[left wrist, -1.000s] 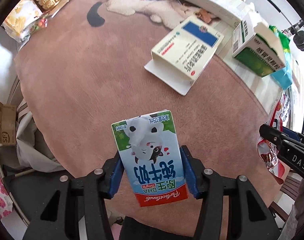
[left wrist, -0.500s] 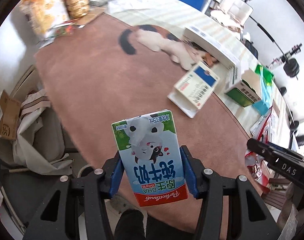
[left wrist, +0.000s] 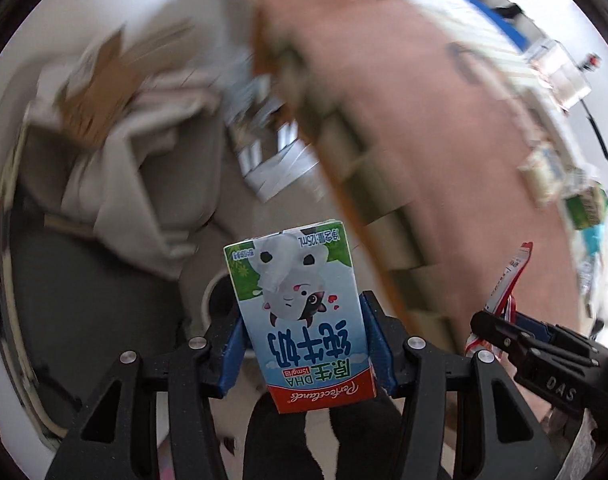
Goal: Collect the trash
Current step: 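Carry the carton and wrapper to the white bin and release both, then raise both tools from the bin back toward the table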
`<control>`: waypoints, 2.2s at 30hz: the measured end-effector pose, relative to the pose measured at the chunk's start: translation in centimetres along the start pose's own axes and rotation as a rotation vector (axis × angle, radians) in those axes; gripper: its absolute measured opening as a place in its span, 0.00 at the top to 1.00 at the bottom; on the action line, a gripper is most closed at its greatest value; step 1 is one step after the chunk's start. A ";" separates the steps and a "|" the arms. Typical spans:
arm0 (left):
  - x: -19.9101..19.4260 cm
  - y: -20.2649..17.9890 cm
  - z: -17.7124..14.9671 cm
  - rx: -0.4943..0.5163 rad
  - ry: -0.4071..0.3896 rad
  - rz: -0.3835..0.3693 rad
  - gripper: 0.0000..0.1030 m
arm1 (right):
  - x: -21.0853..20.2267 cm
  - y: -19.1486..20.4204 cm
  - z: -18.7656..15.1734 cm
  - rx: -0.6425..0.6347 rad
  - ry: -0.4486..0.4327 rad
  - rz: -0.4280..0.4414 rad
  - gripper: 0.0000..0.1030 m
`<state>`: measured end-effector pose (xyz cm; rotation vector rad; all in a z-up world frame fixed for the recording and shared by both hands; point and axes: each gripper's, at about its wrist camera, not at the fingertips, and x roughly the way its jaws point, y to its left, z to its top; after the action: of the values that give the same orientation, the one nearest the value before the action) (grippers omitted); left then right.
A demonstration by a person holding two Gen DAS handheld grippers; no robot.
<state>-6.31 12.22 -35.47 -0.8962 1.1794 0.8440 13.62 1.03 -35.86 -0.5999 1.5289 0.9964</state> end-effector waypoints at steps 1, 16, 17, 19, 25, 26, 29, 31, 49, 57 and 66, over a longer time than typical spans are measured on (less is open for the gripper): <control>1.4 1.9 -0.5 -0.031 0.019 0.000 0.52 | 1.7 1.1 -0.4 -0.011 0.019 0.008 0.53; 26.5 18.3 -6.9 -0.349 0.271 -0.137 0.28 | 34.5 4.6 -5.0 0.014 0.288 0.063 0.47; 27.6 18.9 -7.2 -0.358 0.270 -0.123 0.13 | 36.2 4.5 -5.1 0.021 0.301 0.067 0.46; 29.3 19.9 -8.0 -0.372 0.266 -0.100 0.10 | 39.2 4.3 -5.3 0.033 0.324 0.066 0.35; 30.9 21.6 -9.2 -0.371 0.252 0.019 0.04 | 42.8 5.3 -5.6 -0.070 0.318 -0.043 0.06; 30.6 21.6 -9.4 -0.370 0.243 0.037 0.04 | 42.7 5.5 -5.6 -0.092 0.312 -0.073 0.04; 29.6 21.6 -9.8 -0.344 0.234 0.115 0.04 | 42.1 6.3 -6.2 -0.151 0.289 -0.154 0.03; 28.7 21.6 -10.1 -0.334 0.226 0.129 0.04 | 41.5 6.5 -6.0 -0.174 0.277 -0.189 0.03; 18.0 18.5 -11.1 -0.308 0.199 0.148 0.04 | 28.0 10.4 -5.5 -0.271 0.180 -0.264 0.03; 9.3 16.5 -10.9 -0.290 0.161 0.160 0.04 | 18.3 12.3 -5.6 -0.280 0.137 -0.223 0.03; -0.8 13.1 -10.2 -0.250 0.097 0.166 0.04 | 6.5 13.9 -6.1 -0.288 0.090 -0.128 0.03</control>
<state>-22.26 8.21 -37.87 -1.0623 1.2629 1.1108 -2.38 3.94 -38.64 -0.9447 1.4152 1.1114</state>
